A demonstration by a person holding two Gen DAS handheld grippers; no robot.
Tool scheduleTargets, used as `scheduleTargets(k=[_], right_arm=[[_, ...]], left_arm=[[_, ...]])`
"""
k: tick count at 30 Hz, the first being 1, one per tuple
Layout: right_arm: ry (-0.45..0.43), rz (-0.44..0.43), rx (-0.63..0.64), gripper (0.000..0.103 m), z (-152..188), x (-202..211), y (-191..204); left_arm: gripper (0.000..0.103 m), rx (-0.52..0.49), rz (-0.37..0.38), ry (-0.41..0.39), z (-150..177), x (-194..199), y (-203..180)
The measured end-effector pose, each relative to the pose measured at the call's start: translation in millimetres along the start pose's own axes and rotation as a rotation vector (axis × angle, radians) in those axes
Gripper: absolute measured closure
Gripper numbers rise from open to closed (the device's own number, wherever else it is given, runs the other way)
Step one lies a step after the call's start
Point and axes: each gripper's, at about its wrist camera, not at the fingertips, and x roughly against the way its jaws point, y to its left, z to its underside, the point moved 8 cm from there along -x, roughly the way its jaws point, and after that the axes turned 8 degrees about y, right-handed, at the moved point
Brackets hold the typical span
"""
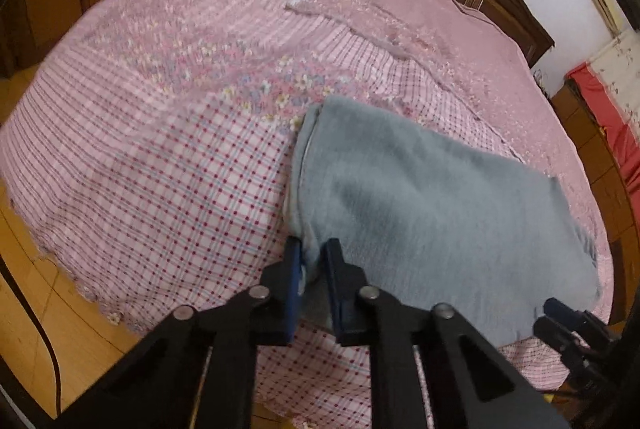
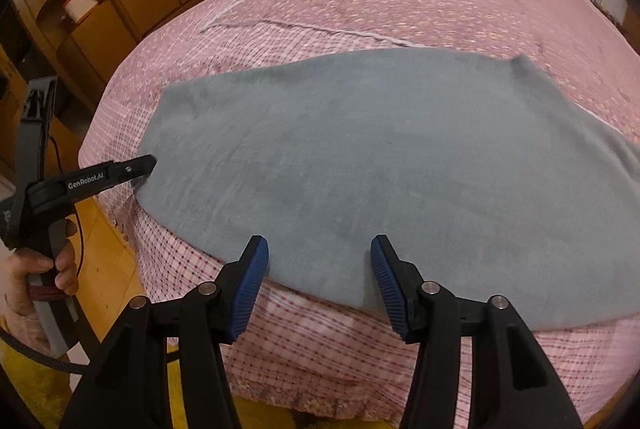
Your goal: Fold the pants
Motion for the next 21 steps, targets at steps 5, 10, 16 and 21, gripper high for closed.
scheduleTargets(k=[5,10,16,21], right_arm=[[-0.016,0.041,-0.022,0.048,7.1,18.2,-28.6],[-0.039,0.089,-0.084,0.048,13.4,33.9,-66.0],[-0.038,0.074,-0.149,0.048,19.6,34.4,-86.3],[-0.032,0.072,-0.130,0.048,24.3,33.9,-84.8]], left_arm=[[0.095,-0.031,0.037,-0.073,-4.3,37.5,-13.9],[0.103,-0.118,0.092,-0.139,-10.7,69.5,-53.3],[0.102,-0.198,0.077,-0.126,-11.7,66.2,-90.3],[0.073,-0.161,-0.038,-0.035,-6.0,39.4,-65.0]])
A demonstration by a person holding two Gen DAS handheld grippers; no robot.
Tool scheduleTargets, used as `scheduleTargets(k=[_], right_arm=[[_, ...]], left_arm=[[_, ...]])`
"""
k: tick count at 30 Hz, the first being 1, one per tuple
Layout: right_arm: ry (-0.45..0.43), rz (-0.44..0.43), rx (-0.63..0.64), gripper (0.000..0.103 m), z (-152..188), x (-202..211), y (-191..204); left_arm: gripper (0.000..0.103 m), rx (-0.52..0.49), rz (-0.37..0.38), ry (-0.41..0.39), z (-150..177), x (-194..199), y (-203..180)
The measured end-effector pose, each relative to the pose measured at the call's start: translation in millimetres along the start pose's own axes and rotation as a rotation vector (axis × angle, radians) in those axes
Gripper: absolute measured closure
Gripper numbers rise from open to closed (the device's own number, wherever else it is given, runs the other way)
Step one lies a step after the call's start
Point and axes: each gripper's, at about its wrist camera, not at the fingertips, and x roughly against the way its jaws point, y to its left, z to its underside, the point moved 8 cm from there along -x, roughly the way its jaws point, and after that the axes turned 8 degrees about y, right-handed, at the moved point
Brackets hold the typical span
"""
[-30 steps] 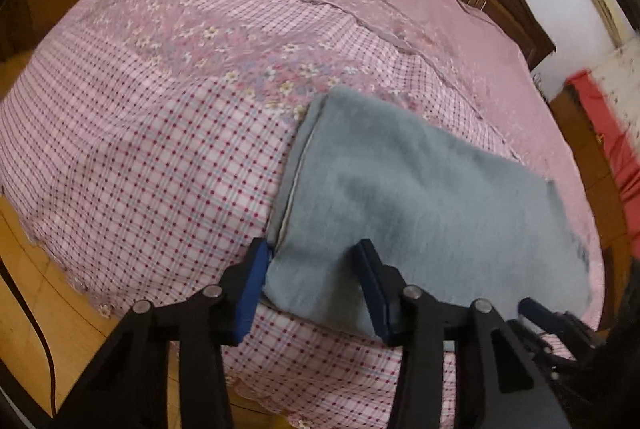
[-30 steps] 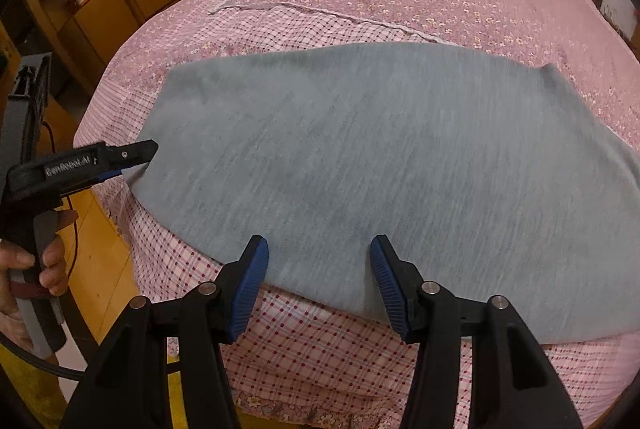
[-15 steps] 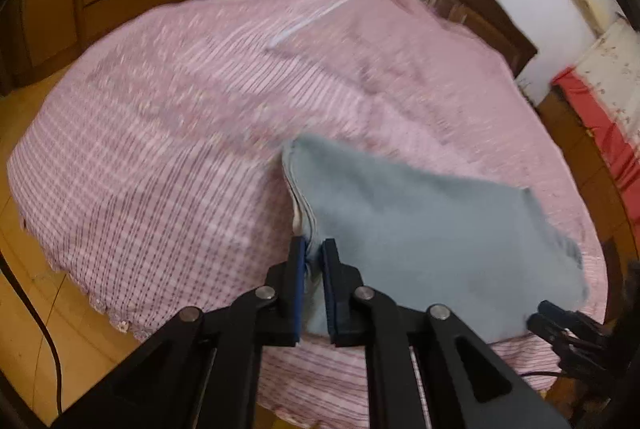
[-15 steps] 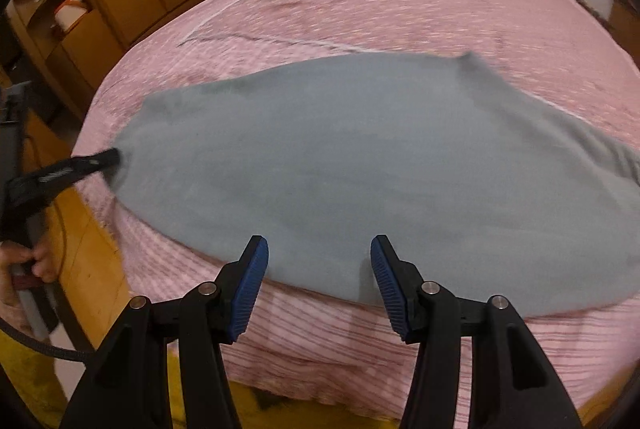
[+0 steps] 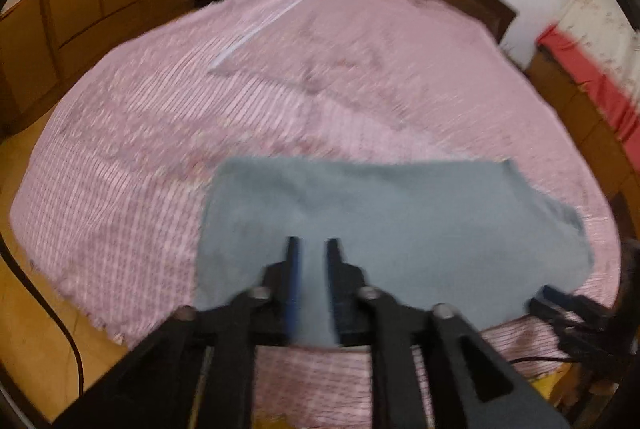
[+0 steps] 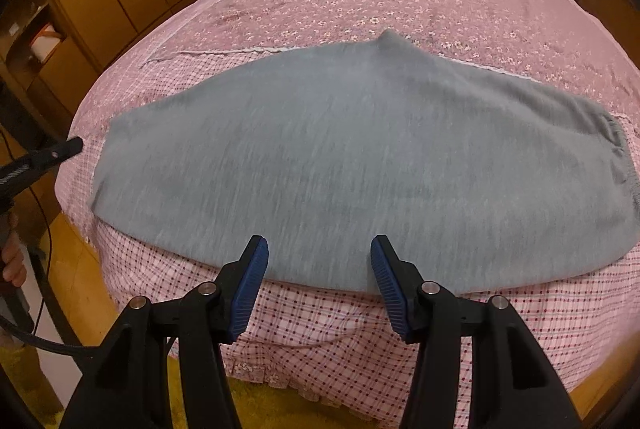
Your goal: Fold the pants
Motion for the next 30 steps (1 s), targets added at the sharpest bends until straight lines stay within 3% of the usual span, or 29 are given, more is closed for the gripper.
scheduleTargets(k=[5,10,16,18,23,25,27,30], right_arm=[[-0.008,0.036,-0.004,0.044,-0.1,4.2,-9.4],[-0.020,0.059,-0.028,0.033,-2.4,6.9,-24.4],[-0.020,0.074,-0.061,0.032,-2.7,8.0,-41.1],[-0.047,0.122,-0.085,0.032,-4.7,18.3,-58.8],[-0.072,0.183,-0.186,0.032,-0.4,37.8,-107.5],[-0.079,0.211,-0.221,0.032,3.4,42.7,-124.4],[-0.082,0.232,-0.273,0.032,9.3,48.3,-145.4],[-0.089,0.230,-0.336,0.032,17.1,53.2,-165.7]], left_arm=[[0.055,0.052,-0.086,0.054,12.2,-18.4,40.7],[0.050,0.088,-0.094,0.083,18.6,-34.9,68.0],[0.046,0.172,0.035,0.089,21.3,-55.7,80.5],[0.046,0.206,0.076,0.074,22.2,-55.8,80.9],[0.046,0.288,0.107,0.066,25.4,-59.9,84.6],[0.051,0.261,0.095,0.058,25.9,-57.6,81.3],[0.073,0.211,0.103,0.040,23.2,-53.2,72.0],[0.092,0.151,0.064,0.016,20.7,-46.9,61.3]])
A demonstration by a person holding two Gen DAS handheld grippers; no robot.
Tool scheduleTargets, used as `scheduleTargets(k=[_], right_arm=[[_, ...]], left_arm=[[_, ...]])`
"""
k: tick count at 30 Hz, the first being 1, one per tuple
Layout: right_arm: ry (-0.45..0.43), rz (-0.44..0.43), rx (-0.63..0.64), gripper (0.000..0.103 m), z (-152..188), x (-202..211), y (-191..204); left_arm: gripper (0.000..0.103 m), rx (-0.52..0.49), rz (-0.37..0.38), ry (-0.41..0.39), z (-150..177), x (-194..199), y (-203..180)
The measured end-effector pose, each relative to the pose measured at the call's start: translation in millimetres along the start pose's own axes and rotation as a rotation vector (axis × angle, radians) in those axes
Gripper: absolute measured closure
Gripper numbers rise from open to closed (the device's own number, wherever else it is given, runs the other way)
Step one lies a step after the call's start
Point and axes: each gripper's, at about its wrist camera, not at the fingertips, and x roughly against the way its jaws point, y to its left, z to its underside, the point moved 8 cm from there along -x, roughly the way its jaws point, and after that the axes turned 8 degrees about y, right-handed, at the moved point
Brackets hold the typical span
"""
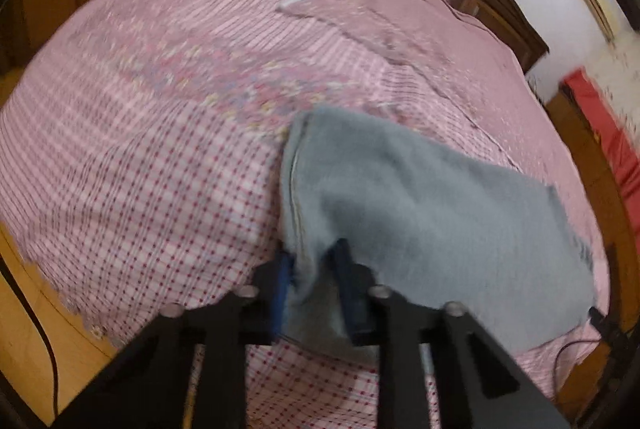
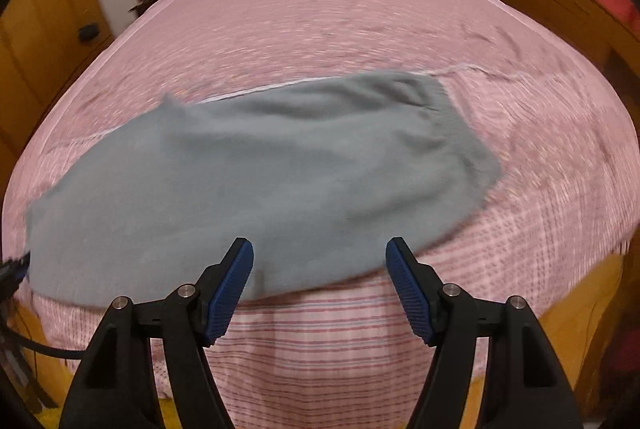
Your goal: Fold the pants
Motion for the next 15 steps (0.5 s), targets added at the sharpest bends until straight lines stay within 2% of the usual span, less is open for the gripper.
scheduleTargets(k=[3,8,12,15], right_arm=[[0.010,-0.018,-0.036,0.032,3.6,-2.9,-12.5],[0.019,-0.019,-0.013,0.032,9.1,-6.3,-12.3],[0.028,-0.020,-0.014,0.032,11.2,-11.6,-12.1],[0.034,-0.033,-0.024,0.032,12.7,-14.8,-12.4]], left_arm=[[0.095,-0.018,-0.025,-0.029,-1.1,7.3,-8.8],[0.096,-0.051,0.029,-0.106,-3.4,49.9,-25.5],[0.096,-0.131,0.112,-0.154,-5.7,85.8,-65.6],[0.096,-0.202,0.194,-0.156,-6.7,103.2,-106.1]])
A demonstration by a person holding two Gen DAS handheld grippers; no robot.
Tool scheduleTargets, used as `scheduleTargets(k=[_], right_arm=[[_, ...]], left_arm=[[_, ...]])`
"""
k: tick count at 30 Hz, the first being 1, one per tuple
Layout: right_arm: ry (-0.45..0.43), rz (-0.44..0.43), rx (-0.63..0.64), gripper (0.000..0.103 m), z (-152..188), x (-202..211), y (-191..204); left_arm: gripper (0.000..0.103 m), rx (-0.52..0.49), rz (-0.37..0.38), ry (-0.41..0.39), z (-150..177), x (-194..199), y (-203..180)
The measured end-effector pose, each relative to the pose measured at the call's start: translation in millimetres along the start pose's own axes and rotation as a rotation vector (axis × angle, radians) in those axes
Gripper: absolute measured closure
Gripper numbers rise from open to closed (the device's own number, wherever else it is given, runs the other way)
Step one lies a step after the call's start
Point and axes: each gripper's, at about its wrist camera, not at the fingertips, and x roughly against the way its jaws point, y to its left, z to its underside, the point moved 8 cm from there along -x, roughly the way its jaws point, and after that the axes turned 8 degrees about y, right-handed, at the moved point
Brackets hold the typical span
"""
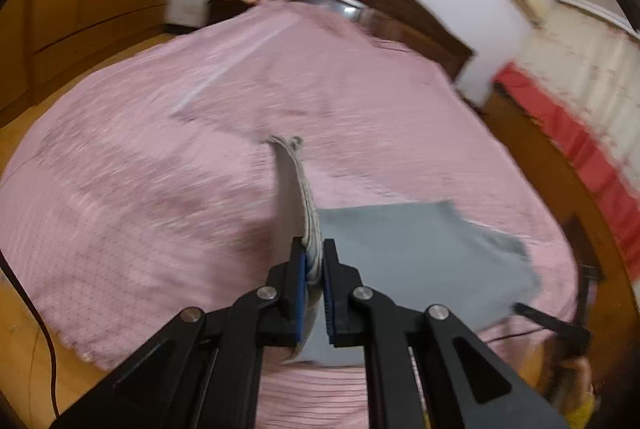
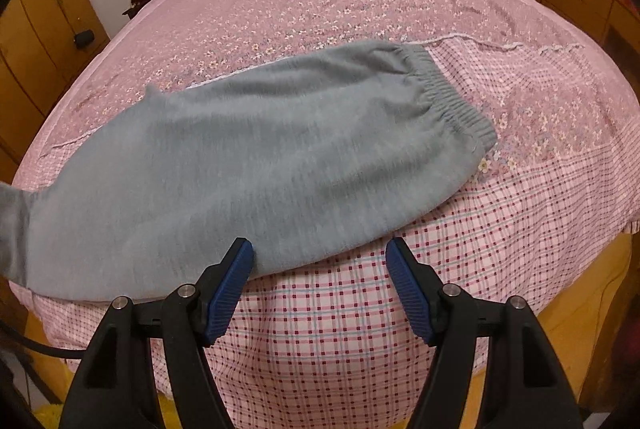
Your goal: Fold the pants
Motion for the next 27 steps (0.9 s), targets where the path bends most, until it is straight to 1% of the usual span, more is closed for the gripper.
scheduleTargets(k=[2,4,6,8,11,14,17,19,23,24,27], right_arm=[[0.002,-0.002,-0.004,0.032,1.4,-0.9,-1.5],[0.001,-0.006,-0.006,0.032,2.3,-0.6,-2.4],[0.000,-0.012,-0.007,0.032,2.9,0.7,-1.9],[-0.002,-0.022,-0.009,0.032,4.3,2.8,0.1],[-0.009,-0.033,0.010,0.032,6.4,6.6,7.8],[-0.011,-0.026,0.042,0.032,7.7,8.3,16.5],[-0.004,-0.028,0.060,0.032,9.2,6.2,23.8],[0.001,-0.027,0.070,0.032,9.0,4.1,26.4],[0.012,-0.028,0.081,0.032,8.7,0.3,30.9],[0.012,-0.026,0.087,0.032,8.4,0.1,33.1],[0.005,-0.024,0.101,0.032,7.2,3.5,41.4]], left_arm=[[0.095,-0.050,0.038,0.012,-4.6,-3.0,-26.9],[0.095,-0.107,0.071,0.033,-8.1,-15.4,-57.2],[0.095,-0.150,0.074,0.060,-4.6,-28.1,-77.2],[0.095,-0.182,0.069,0.103,0.1,-53.0,-94.1],[0.095,-0.198,0.060,0.173,11.6,-86.5,-106.8],[0.095,-0.227,0.030,0.235,23.8,-118.2,-113.8],[0.095,-0.257,-0.011,0.277,38.0,-132.2,-113.0],[0.093,-0.260,-0.047,0.301,43.7,-138.2,-108.3],[0.078,-0.253,-0.081,0.311,46.0,-128.0,-98.8],[0.073,-0.249,-0.085,0.304,45.1,-124.0,-97.5],[0.062,-0.230,-0.088,0.266,41.4,-105.9,-93.3]])
